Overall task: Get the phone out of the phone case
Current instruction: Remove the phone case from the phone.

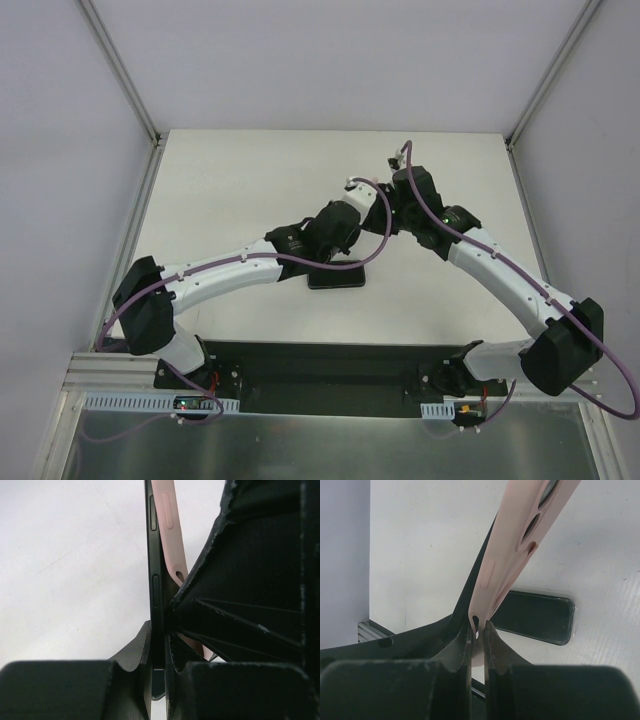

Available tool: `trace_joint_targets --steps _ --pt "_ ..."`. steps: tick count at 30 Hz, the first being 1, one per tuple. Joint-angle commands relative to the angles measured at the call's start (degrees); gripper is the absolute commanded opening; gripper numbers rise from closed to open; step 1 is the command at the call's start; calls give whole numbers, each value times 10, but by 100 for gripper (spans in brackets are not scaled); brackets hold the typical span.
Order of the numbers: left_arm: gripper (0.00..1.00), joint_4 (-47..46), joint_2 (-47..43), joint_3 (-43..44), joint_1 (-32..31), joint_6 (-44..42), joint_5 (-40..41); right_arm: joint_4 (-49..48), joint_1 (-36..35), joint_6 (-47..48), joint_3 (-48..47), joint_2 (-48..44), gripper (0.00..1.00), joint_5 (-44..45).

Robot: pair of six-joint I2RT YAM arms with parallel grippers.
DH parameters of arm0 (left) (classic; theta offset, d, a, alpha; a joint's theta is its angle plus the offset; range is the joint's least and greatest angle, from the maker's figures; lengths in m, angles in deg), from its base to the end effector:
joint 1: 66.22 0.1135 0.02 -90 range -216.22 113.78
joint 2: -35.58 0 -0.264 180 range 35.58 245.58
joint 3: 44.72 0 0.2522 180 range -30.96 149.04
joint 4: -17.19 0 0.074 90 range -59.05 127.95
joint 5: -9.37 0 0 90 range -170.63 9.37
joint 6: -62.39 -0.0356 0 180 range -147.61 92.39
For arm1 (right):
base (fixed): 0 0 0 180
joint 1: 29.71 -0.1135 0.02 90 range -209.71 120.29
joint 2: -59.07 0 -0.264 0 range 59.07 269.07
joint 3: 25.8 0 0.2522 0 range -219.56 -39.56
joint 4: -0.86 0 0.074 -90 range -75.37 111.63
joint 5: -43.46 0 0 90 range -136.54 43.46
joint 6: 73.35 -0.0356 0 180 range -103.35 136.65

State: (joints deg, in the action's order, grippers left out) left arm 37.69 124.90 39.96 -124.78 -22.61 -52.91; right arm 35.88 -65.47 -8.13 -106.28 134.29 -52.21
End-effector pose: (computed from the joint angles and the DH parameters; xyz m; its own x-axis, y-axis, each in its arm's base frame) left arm 0.2039 -0.3017 0.3123 -0.2674 0.2895 -0.9191 0.5143 0.8495 0.1180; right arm 0.2404 0.1775 0.3376 -0.6386 0.0541 -0.7676 -0.4224 0.8092 0.4084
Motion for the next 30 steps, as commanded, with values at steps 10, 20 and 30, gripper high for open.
trace_joint_targets --steps 10,20,30 --pt "0 29 -87 -41 90 40 -59 7 -18 56 15 -53 2 -160" --pt "0 39 -124 -42 137 79 -96 55 -18 112 58 -34 1 -152" --pt "0 50 -129 -46 156 67 -47 120 -18 154 45 -71 1 -129"
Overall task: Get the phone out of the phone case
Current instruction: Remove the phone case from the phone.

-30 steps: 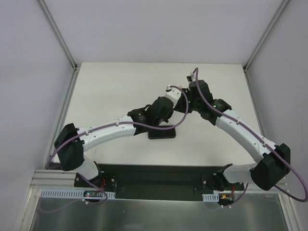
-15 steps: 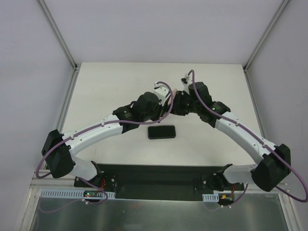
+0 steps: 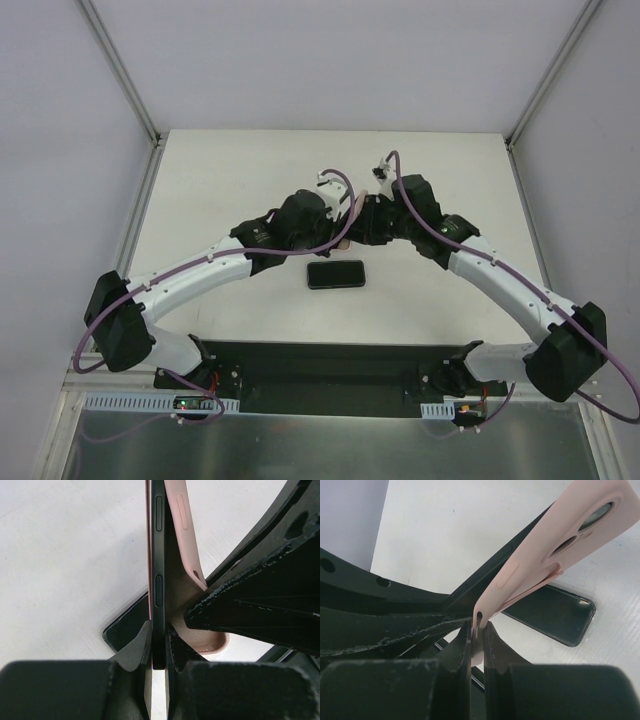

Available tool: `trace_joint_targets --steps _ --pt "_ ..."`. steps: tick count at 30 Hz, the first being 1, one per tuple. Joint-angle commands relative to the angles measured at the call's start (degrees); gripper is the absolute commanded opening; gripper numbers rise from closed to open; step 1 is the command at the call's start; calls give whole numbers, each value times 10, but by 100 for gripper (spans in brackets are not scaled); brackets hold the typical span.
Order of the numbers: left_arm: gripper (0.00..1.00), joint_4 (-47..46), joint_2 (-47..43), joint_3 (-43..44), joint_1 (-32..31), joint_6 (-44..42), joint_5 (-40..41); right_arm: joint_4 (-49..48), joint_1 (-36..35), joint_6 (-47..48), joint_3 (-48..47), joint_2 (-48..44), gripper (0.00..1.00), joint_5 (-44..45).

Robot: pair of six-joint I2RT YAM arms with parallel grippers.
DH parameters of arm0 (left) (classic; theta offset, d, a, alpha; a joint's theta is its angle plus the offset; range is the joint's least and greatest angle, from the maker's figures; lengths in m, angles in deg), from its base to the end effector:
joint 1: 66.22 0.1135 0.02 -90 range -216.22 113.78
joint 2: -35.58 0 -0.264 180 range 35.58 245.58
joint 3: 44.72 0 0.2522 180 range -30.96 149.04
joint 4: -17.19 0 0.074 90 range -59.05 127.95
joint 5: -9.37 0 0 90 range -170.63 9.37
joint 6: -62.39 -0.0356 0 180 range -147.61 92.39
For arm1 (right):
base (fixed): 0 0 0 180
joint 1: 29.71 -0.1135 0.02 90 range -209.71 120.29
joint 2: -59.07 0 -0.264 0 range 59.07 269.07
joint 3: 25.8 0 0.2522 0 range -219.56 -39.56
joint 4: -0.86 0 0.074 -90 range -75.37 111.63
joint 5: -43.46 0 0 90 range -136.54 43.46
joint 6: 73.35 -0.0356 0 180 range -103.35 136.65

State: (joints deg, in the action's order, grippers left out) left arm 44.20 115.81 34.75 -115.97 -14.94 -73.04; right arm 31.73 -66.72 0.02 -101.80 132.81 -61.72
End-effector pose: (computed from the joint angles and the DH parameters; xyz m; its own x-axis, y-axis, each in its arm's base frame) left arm 0.2130 -0.2443 0.3194 -0.4431 0.1869 -0.8768 0.5984 0.7899 -0.1340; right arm 0.2285 0.1839 0.3250 -0.5852 -0.0952 -0.8053 -0.6231 0.6883 0.3714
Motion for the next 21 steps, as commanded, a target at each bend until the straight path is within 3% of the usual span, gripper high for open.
trace_joint_targets --steps 1,10,21 --pt "0 -14 -37 7 70 -12 159 168 -5 75 -3 -61 1 -33" --pt "0 -11 -43 4 91 -7 175 245 -6 113 -7 -97 1 -13" --pt "0 -11 -51 1 108 3 160 236 -1 106 2 -90 1 13"
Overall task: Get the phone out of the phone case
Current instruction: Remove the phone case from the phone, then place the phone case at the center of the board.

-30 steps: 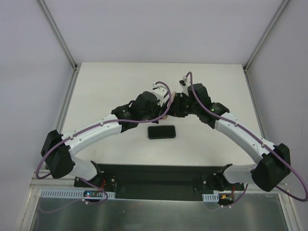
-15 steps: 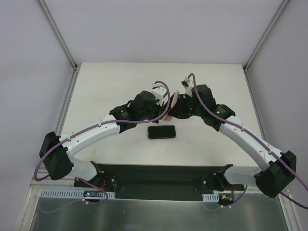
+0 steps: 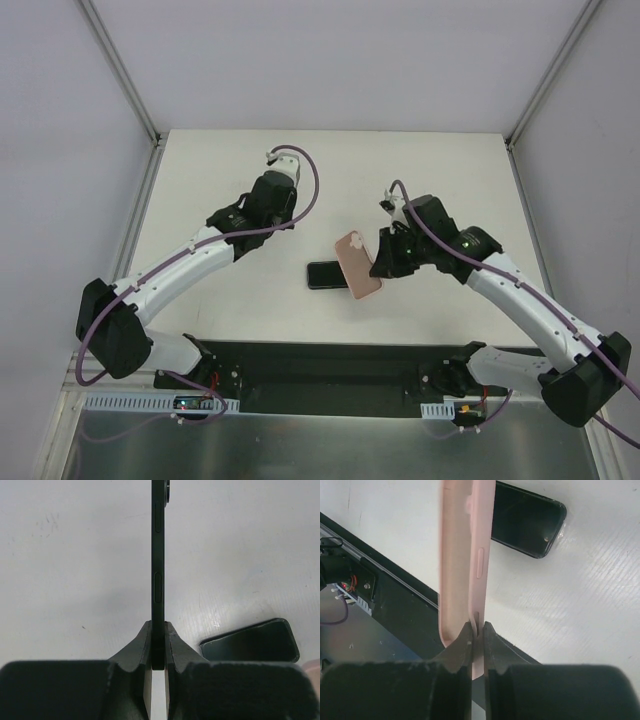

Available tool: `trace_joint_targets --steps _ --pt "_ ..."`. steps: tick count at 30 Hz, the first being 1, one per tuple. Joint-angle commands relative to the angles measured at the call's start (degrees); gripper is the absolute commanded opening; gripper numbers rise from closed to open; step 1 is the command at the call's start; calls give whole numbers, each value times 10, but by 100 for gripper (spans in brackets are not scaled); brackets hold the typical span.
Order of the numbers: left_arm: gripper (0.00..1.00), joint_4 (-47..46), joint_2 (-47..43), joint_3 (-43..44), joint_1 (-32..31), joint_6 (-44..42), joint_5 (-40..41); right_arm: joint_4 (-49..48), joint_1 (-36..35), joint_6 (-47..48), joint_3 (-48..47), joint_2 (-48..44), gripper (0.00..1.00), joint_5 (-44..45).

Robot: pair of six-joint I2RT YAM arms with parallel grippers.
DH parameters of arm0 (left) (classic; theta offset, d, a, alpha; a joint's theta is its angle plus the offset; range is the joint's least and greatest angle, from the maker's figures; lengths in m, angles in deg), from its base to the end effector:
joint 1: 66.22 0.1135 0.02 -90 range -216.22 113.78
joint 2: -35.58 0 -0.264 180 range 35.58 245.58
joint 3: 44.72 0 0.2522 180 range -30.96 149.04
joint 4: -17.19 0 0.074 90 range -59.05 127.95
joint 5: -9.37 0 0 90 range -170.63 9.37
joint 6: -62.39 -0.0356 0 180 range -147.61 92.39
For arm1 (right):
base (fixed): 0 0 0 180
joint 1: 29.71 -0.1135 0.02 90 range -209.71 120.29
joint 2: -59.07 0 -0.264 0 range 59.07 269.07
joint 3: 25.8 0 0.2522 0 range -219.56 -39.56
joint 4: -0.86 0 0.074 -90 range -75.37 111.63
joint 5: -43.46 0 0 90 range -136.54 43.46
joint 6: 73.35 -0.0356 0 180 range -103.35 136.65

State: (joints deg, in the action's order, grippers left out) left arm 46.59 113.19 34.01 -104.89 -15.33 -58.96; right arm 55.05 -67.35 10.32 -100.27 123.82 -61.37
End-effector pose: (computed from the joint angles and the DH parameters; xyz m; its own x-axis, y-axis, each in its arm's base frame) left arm 0.2501 -0.1833 0.3255 -0.4309 0.0917 -0.8977 0.2406 0.9705 -0.0164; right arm 0.1792 0.1497 0.3189 -0.6324 -0.3531 -0.6895 -0.6693 0.6971 0.2569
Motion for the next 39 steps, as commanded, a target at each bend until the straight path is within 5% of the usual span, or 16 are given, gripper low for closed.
trace_joint_targets --steps 1,20,34,37,38,39 --pt "0 -35 -25 8 -3 7 20 1 10 -2 -14 4 1 15" --pt "0 47 106 20 17 -38 176 -121 346 -46 16 108 1 46" --pt "0 142 218 107 52 38 163 -155 409 -36 24 184 2 74" --pt "0 150 241 121 63 49 152 -158 415 -39 18 201 28 69" --pt "0 151 253 131 65 48 151 -158 414 -39 17 204 53 69" --pt "0 153 260 135 67 46 149 -158 414 -39 16 208 64 68"
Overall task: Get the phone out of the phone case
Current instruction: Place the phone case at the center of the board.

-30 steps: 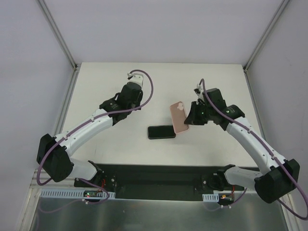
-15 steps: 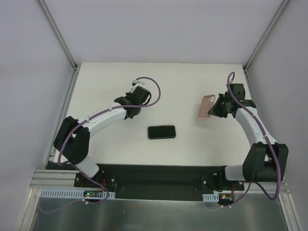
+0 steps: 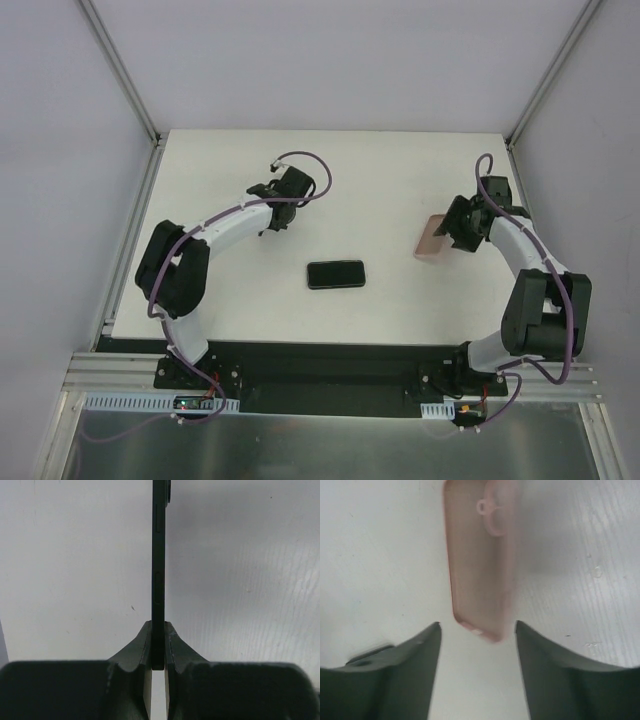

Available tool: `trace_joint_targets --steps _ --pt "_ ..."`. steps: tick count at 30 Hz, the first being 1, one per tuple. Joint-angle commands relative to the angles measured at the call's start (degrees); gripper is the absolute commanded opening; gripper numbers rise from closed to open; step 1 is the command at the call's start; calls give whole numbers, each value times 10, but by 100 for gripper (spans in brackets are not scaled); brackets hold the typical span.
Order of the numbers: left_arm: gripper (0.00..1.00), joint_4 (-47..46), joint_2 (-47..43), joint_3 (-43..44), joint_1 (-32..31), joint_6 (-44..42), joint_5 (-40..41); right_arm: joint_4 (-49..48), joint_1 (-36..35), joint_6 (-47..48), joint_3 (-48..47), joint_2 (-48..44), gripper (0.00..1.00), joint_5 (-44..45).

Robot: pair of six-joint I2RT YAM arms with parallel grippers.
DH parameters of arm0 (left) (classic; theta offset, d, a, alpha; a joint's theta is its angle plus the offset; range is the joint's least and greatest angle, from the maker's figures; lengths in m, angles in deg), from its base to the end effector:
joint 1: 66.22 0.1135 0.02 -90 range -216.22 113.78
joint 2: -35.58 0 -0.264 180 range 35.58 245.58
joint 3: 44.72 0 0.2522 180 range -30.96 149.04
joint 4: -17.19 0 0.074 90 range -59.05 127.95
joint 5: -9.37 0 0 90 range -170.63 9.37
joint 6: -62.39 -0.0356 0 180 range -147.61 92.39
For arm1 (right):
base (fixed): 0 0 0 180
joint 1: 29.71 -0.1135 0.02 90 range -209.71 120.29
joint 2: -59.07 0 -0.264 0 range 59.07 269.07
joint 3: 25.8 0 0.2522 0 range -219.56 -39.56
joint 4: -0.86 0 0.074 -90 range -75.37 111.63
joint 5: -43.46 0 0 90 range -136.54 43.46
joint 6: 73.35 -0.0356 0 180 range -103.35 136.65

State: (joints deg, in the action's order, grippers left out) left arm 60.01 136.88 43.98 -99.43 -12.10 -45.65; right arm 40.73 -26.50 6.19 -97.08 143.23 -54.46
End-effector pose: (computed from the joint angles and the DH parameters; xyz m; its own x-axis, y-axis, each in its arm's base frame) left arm 0.3261 -0.1891 0.2324 -0.7110 0.2036 -0.6731 -0.0141 0.9529 0.3031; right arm 0.3049 -0.0122 0.2329 -0.7866 0.2242 -0.5753 0.1169 0.9690 0.2177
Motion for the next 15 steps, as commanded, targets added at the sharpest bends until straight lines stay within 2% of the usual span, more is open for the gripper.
trace_joint_targets --steps 1,2,5,15 --pt "0 23 30 41 15 14 12 -15 6 2 -15 14 73 2" --pt "0 28 41 49 17 13 9 -12 6 0 -15 13 85 4" --pt "0 32 60 65 20 9 -3 -6 6 2 -15 2 97 16" --pt "12 43 116 115 26 0 -38 26 7 4 12 -101 100 22"
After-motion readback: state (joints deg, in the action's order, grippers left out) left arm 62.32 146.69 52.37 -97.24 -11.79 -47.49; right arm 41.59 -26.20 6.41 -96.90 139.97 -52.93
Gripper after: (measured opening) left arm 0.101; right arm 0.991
